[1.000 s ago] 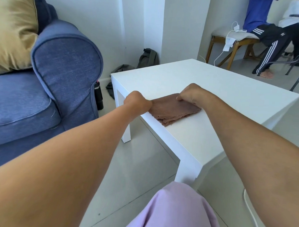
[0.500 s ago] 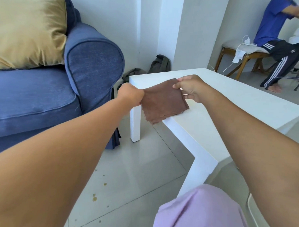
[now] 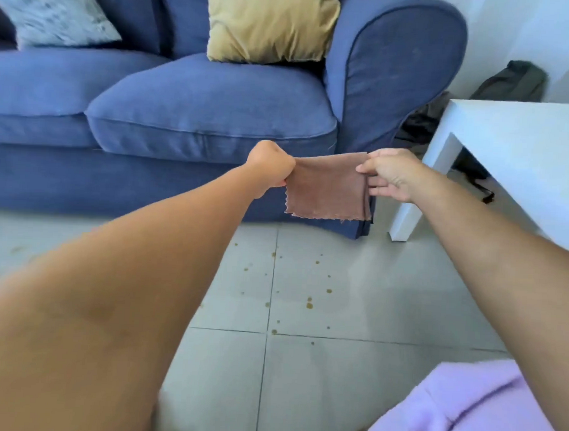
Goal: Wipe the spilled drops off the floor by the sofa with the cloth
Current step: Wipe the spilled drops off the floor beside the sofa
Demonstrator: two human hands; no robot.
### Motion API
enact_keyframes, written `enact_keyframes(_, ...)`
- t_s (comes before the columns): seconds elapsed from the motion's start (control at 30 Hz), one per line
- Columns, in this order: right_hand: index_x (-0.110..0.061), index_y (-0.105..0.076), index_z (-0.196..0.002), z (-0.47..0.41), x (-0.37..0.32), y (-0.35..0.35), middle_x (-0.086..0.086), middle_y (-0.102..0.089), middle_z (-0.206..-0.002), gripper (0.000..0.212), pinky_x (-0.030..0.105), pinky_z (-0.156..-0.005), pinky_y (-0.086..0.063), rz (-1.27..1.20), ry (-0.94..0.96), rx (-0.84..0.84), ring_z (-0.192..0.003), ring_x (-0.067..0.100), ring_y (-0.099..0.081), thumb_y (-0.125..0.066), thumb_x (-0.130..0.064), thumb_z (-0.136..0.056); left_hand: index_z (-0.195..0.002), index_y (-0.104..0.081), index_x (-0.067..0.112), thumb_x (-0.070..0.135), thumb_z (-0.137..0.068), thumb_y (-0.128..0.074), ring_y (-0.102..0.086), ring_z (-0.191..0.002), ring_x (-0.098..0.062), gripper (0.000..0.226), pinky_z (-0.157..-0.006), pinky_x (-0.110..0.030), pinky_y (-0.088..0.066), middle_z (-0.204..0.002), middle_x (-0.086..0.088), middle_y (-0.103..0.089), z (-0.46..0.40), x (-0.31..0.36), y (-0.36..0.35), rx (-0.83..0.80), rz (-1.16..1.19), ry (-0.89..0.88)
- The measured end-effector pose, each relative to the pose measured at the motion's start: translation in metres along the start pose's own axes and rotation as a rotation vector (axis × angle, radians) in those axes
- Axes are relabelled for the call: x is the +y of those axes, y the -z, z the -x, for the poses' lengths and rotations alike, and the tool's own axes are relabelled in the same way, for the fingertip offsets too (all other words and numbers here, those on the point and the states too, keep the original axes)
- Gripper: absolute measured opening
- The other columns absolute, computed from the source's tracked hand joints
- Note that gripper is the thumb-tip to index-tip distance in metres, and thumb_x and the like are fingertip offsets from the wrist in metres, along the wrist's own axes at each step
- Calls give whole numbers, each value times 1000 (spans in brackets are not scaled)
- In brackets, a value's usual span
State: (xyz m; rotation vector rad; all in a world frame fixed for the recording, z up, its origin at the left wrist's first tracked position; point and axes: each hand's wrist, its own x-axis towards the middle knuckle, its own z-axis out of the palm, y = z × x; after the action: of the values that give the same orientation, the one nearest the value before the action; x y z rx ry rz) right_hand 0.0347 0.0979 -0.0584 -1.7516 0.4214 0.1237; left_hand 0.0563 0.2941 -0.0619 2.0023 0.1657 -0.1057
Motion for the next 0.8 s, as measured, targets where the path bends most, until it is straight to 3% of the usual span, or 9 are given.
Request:
enact_keyframes(0.17, -21, -52, -79, -26, 18, -99, 3, -65, -86, 26, 40, -88, -53, 54, -59, -200, -78, 22, -64, -57, 3, -87, -65, -47, 16, 4, -86, -52, -58, -76, -26, 25, -91, -44, -57, -81, -8, -55, -9, -84, 61, 131, -3, 179)
enact_keyframes(0.3, -21, -52, -77, -49, 50, -176, 8, -63, -101, 26, 37, -81, -53, 133, -119, -299, -89, 25, -62, -53, 2, -89, -61, -45, 16, 2, -83, -53, -54, -72, -25, 27, -89, -44, -57, -75, -10, -52, -17, -154, 90, 189, -15, 326)
enact_keyframes(0.4, -19, -49, -74, -63, 90, -224, 5, -60, -86, 29, 30, -65, -52, 198, -210, -356, -70, 17, -58, -47, 4, -91, -56, -44, 16, 5, -72, -53, -50, -72, -25, 21, -80, -39, -55, -71, -10, -49, -26, -214, 99, 185, -27, 443)
enact_keyframes(0.53, -17, -51, -80, -75, 150, -270, 3, -56, -76, 26, 27, -58, -49, 216, -348, -369, -63, 15, -55, -47, 7, -90, -68, -55, 10, 4, -80, -53, -59, -78, -27, 13, -89, -45, -58, -83, -15, -58, -34, -290, 93, 149, -20, 574)
enact_keyframes(0.67, -11, -57, -90, -83, 203, -304, 2, -53, -72, 21, 26, -57, -48, 232, -474, -360, -60, 13, -53, -47, 8, -90, -70, -55, 10, 3, -85, -51, -61, -78, -29, 17, -91, -48, -56, -73, -8, -58, -40, -356, 84, 125, -26, 703)
enact_keyframes(0.73, -3, -58, -115, -86, 223, -315, 2, -53, -74, 29, 30, -66, -52, 222, -508, -346, -66, 13, -57, -49, 7, -90, -67, -54, 12, 3, -84, -52, -61, -77, -29, 19, -91, -47, -57, -70, -6, -57, -43, -380, 81, 119, -20, 735)
enact_keyframes(0.8, -2, -57, -122, -93, 242, -327, 5, -54, -81, 34, 34, -78, -54, 206, -521, -305, -81, 15, -62, -52, 5, -89, -71, -56, 12, 5, -84, -53, -62, -78, -28, 14, -87, -43, -59, -74, -6, -61, -49, -400, 77, 130, -39, 727)
